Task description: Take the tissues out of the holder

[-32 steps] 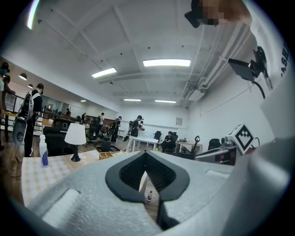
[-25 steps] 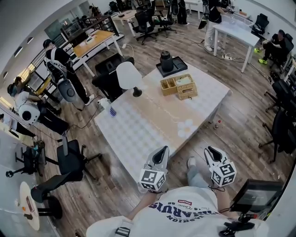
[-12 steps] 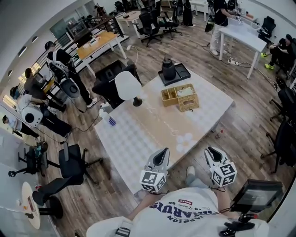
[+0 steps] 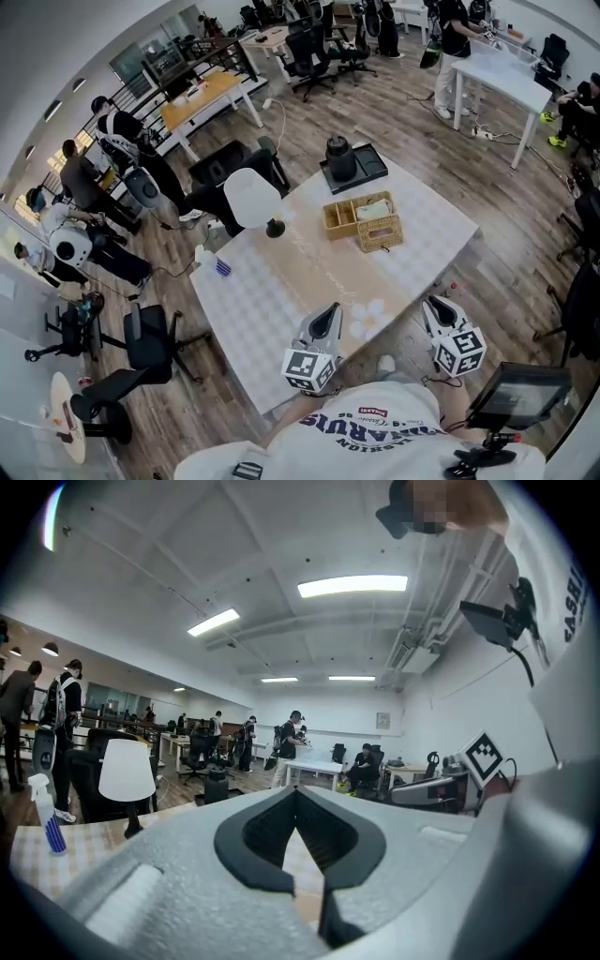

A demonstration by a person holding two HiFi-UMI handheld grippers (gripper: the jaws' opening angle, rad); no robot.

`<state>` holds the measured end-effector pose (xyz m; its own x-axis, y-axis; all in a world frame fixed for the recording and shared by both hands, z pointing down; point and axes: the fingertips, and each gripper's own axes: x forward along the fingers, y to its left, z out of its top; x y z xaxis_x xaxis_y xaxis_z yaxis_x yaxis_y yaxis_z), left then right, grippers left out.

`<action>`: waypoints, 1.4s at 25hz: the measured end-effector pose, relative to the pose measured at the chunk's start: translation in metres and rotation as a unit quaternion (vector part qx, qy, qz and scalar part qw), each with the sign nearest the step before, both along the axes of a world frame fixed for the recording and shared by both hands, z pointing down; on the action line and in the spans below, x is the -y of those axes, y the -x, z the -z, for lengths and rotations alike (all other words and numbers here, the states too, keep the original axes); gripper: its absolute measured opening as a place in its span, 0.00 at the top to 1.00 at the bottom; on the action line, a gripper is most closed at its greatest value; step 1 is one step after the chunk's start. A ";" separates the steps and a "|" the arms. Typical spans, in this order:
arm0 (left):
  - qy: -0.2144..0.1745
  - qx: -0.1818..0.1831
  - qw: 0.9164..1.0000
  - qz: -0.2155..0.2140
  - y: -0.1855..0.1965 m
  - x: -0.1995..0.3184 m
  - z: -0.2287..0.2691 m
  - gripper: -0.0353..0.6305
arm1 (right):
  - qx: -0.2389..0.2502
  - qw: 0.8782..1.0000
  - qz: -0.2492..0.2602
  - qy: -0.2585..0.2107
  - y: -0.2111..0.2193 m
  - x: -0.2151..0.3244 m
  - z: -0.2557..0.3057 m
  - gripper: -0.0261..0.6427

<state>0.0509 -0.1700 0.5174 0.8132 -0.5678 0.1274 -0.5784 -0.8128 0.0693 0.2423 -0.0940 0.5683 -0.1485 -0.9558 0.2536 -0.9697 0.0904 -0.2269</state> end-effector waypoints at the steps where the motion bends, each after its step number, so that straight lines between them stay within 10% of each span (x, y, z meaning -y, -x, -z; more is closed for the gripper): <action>1: 0.001 0.002 1.000 0.003 -0.007 0.006 0.000 0.94 | 0.002 1.000 0.001 0.000 -0.008 0.006 -0.001 0.87; 35: -0.001 0.013 0.999 -0.029 -0.056 0.036 0.007 0.94 | 0.000 1.000 0.015 0.020 -0.027 0.051 0.002 0.87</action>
<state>0.1072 -0.2065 0.5106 0.8417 -0.5194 0.1474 -0.5311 -0.8457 0.0526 0.2693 -0.1447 0.5668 -0.1770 -0.9403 0.2908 -0.9666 0.1103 -0.2314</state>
